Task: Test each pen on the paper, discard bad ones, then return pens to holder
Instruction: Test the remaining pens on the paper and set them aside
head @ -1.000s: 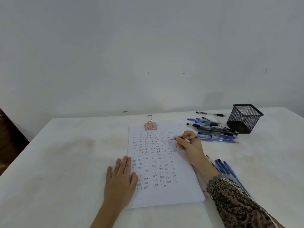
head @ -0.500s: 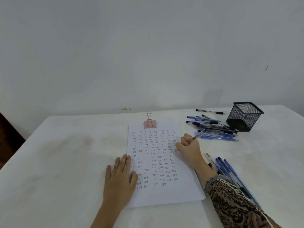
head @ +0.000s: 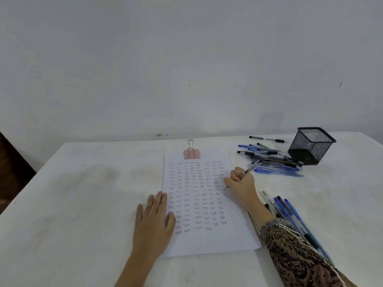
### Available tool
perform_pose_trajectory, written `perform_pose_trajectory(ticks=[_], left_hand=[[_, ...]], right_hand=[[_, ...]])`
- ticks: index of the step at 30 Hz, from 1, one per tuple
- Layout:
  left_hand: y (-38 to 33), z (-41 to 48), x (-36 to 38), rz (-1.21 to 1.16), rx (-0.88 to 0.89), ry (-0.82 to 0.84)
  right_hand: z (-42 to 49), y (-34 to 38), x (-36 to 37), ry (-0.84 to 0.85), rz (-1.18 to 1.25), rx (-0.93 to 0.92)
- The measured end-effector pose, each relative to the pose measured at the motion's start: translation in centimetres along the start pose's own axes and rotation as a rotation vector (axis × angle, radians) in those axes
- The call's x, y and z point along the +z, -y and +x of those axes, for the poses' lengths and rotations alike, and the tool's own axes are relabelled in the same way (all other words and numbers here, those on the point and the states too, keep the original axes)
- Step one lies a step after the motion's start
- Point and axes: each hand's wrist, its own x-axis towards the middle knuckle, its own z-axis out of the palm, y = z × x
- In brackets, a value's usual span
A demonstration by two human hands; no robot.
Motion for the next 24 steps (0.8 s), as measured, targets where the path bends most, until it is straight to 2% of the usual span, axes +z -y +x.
perform_pose_trajectory(ticks=[24], left_hand=[[0.02,-0.11,-0.11,-0.028,0.004,-0.006]], right_hand=[[0.09,-0.06,-0.12,-0.044,-0.037,-0.001]])
